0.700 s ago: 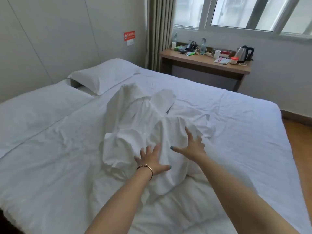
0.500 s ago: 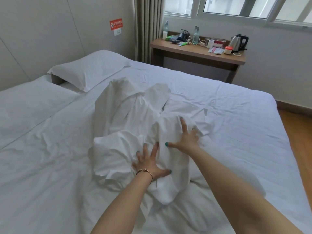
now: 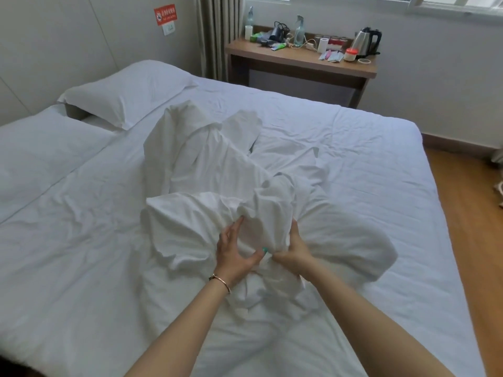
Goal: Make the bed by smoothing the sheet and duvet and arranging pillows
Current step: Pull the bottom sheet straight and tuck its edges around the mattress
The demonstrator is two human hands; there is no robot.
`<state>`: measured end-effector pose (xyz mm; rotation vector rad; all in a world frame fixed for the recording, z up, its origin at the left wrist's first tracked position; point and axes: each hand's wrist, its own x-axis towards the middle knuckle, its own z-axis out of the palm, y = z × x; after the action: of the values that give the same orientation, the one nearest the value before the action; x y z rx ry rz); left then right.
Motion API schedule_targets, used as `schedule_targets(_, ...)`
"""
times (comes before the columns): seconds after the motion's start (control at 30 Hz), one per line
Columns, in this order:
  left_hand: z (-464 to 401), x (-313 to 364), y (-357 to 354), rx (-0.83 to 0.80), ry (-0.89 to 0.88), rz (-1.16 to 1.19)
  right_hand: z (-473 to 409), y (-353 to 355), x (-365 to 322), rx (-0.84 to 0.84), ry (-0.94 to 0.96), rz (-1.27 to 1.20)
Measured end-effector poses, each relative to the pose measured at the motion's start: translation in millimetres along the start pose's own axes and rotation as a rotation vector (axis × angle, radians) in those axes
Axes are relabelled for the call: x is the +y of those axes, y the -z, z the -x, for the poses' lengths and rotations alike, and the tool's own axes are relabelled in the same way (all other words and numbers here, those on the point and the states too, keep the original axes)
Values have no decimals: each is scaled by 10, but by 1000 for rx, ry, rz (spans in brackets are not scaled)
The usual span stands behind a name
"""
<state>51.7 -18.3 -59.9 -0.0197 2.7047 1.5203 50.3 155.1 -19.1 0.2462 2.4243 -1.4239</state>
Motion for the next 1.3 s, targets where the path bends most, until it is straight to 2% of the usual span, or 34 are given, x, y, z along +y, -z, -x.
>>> schedule_targets(0.07, 435, 111, 5, -28, -18, 13, 471, -19, 186, 49, 38, -4)
schedule_targets(0.13, 798, 224, 16, 29, 23, -12, 916, -60, 375, 82, 67, -4)
schedule_targets(0.23, 1253, 434, 69, 32, 43, -184, 1620, -116, 596, 91, 130, 28)
schedule_targets(0.3, 1588, 574, 77, -72, -53, -320, 2166, -114, 762, 71, 209, -4)
schedule_targets(0.4, 2186, 782, -76, -334, -176, -499, 2999, -17, 1149, 33, 217, -72)
schedule_targets(0.5, 2829, 781, -511, -513, -194, -377, 3720, 117, 1676, 17, 166, -206)
schedule_targets(0.6, 3535, 707, -1009, -659, -173, -182, 4147, 391, 2017, 107, -15, -691)
schedule_targets(0.63, 3782, 704, -1175, -720, -189, -151, 4209, 491, 2100, 137, -82, -757)
schedule_targets(0.7, 4255, 693, -1502, -826, -222, -114, 4297, 627, 2209, 190, -231, -663)
schedule_targets(0.77, 4657, 682, -1762, -922, -214, -52, 4382, 680, 2381, 269, -329, -373)
schedule_targets(0.83, 4933, 627, -1909, -1053, -152, 22, 4510, 713, 2618, 399, -309, -121)
schedule_targets(0.9, 5059, 522, -1969, -1134, -131, 19, 4701, 777, 2895, 635, -276, -16)
schedule_targets(0.97, 4952, 456, -2002, -1000, -207, -78, 4892, 891, 3104, 856, -284, 55)
schedule_targets(1.0, 4852, 455, -2032, -894, -246, -107, 4934, 946, 3178, 871, -338, 116)
schedule_targets(1.1, 4578, 582, -2195, -738, -179, -136, 4949, 1090, 3350, 712, -471, 223)
schedule_targets(1.23, 4343, 782, -2582, -640, -2, -122, 4857, 1369, 3762, 614, -314, 469)
schedule_targets(1.3, 4280, 869, -2897, -581, 136, 13, 4803, 1487, 4016, 506, -280, 529)
